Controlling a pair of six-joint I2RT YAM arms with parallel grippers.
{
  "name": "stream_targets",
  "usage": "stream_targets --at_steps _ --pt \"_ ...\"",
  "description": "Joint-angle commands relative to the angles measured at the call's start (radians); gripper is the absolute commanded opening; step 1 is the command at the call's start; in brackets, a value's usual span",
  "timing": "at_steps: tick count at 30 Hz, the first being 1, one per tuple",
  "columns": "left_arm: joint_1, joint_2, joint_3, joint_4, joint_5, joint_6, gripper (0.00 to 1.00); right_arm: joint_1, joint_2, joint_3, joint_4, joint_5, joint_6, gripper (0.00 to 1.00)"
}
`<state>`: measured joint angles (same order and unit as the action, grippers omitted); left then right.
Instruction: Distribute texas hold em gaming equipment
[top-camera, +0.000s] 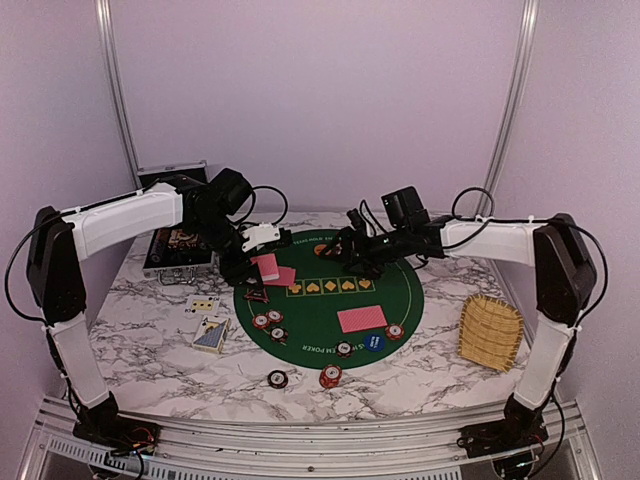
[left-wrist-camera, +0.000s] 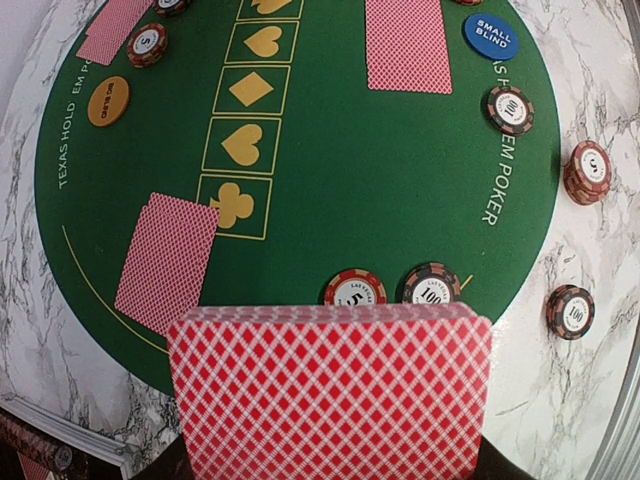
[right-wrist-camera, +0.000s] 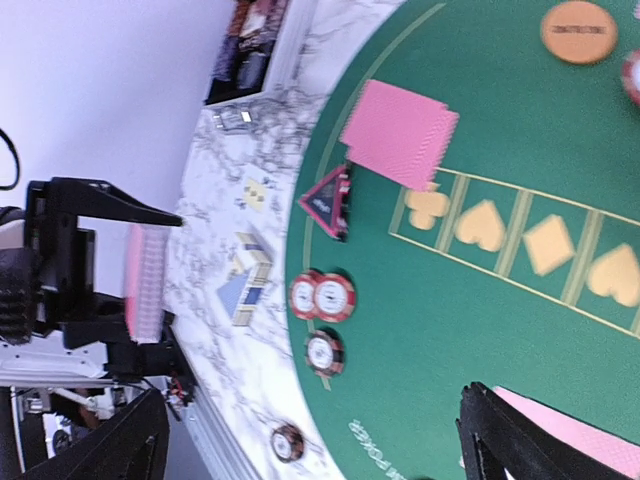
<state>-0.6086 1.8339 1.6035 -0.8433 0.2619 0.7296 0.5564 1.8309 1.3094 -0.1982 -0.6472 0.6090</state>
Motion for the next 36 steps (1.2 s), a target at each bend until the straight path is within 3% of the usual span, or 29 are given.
stream_targets --at_steps 1,24,36 --pt "-0.003 -0.016 0.038 -0.02 0.023 0.002 0.0 0.071 0.088 0.104 0.215 -0.116 0.161 0.99" --pt "-0.007 -0.021 0.037 -0.019 0.029 -0.002 0.0 0.187 0.372 0.277 0.547 -0.257 0.441 0.94" --pt "-0.011 -0.023 0.045 -0.02 0.03 -0.004 0.0 0.218 0.502 0.403 0.557 -0.271 0.507 0.89"
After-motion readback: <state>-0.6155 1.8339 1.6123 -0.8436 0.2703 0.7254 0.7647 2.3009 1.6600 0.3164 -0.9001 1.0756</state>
